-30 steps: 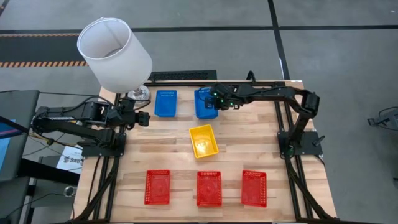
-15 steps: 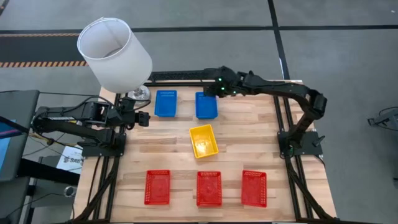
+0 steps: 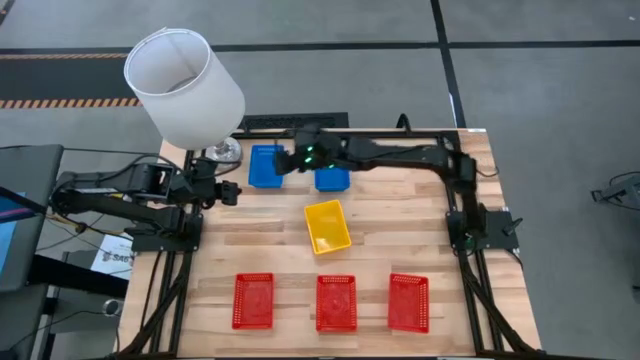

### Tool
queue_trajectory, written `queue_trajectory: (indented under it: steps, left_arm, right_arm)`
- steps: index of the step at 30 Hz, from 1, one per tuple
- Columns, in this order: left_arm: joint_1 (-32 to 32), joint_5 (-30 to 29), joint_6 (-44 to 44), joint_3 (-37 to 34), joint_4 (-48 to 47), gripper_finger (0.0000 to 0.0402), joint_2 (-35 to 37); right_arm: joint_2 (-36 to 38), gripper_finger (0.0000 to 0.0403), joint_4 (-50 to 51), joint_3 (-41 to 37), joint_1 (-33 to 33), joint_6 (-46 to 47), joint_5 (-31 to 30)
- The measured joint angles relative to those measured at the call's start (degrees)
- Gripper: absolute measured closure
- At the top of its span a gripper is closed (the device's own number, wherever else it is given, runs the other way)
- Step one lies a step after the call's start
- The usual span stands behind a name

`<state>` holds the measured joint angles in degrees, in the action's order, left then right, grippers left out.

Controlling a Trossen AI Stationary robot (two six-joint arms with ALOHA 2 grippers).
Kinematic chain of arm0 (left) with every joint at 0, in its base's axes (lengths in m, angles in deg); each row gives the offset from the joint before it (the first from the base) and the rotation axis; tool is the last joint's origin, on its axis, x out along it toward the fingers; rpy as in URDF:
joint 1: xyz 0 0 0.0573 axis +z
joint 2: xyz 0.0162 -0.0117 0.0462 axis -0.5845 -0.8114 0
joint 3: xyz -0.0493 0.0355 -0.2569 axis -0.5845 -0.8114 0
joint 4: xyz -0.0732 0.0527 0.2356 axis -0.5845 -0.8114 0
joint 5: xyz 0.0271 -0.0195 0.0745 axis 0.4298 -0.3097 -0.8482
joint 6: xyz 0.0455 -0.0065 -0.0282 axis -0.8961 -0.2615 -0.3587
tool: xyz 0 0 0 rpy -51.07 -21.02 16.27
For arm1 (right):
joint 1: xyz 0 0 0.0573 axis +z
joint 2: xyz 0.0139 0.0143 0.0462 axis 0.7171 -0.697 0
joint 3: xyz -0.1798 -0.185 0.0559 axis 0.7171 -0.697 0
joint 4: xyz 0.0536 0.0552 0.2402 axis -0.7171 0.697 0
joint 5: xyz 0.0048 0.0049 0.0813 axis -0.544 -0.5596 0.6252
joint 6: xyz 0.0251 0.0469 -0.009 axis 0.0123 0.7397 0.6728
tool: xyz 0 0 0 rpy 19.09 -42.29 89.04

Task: Stack baskets by color
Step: Stack the left blue bin on the blue bin

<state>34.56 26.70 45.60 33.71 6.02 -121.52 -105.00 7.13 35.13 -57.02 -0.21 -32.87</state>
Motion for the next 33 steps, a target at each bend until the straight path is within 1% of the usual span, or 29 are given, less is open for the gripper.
queue_trajectory:
  steps: [1, 3, 6, 7, 8, 9, 11, 12, 16, 17, 19, 21, 25, 28, 30, 33]
  left_arm:
    - [-0.01, -0.01, 0.02, 0.0, 0.0, 0.0279, 0.36]
    - [0.02, 0.0, -0.04, 0.0, 0.02, 0.0279, 1.05]
    - [-0.02, 0.24, -0.23, 0.02, 0.02, 0.0279, 2.16]
    - [-0.03, 0.27, -0.24, 0.01, -0.01, 0.0279, 2.65]
    - [-0.04, 0.27, -0.24, 0.0, -0.04, 0.0279, 3.04]
    - [-0.04, 0.21, -0.24, 0.0, 0.0, 0.0279, 3.31]
    - [-0.06, -0.05, -0.33, 0.0, -0.2, 0.0279, 4.13]
    - [-0.04, -0.37, -0.33, 0.0, -0.22, 0.0279, 4.42]
    - [-0.04, -0.62, -0.33, 0.0, -0.3, 0.0279, 5.19]
    - [-0.04, -0.62, -0.33, 0.0, -0.36, 0.0279, 5.28]
    - [-0.04, -0.64, -0.33, 0.0, -0.45, 0.0279, 5.3]
    - [-0.04, -0.66, -0.43, 0.0, -0.44, 0.0279, 5.28]
    - [-0.04, -0.66, -0.82, 0.0, -0.61, 0.0279, 5.23]
    - [-0.04, -0.7, -0.91, 0.0, -0.75, 0.0279, 5.21]
    - [-0.04, -0.81, -1.22, 0.0, -0.89, 0.0279, 5.21]
    - [-0.04, -0.9, -1.34, 0.0, -0.89, 0.0279, 5.23]
  right_arm:
    - [-1.17, 0.0239, -1.66, 0.71, 0.57, -0.84, 0.19]
    - [-3.64, 0.0241, -8.21, 2.38, 1.65, -3.91, 2.55]
    - [-6.98, 0.0243, -13.13, 4.47, 2.56, -13.5, 4.86]
    - [-7.52, 0.0245, -11.77, 4.88, 2.62, -14.12, 4.8]
    - [-8.81, 0.0246, -11.46, 6.11, 2.62, -12.5, 4.42]
    - [-9.97, 0.0249, -10.31, 7.57, 2.59, -9.14, 3.31]
    - [-11.79, 0.0258, -1.7, 10.67, 1.96, -3.09, 1.79]
    - [-13.19, 0.0263, 1.02, 12.48, 1.61, -2.44, 1.06]
    - [-18.68, 0.0274, 14.43, 19.72, 0.33, -4.58, -2.37]
    - [-20.28, 0.0274, 15.82, 21.85, 0.0, -5.16, -2.79]
    - [-22.35, 0.0265, 21.21, 25.57, -0.65, -6.1, -2.96]
    - [-24.5, 0.0247, 24.0, 29.06, -1.1, -6.1, -2.95]
    - [-24.84, 0.0195, 27.31, 28.52, -2.21, -6.13, -3.02]
    - [-24.67, 0.0161, 30.45, 28.56, -3.18, -6.64, -4.6]
    - [-24.67, 0.015, 32.59, 28.56, -3.75, -6.4, -5.64]
    - [-24.66, 0.0146, 32.32, 28.55, -4.66, -5.81, -5.61]
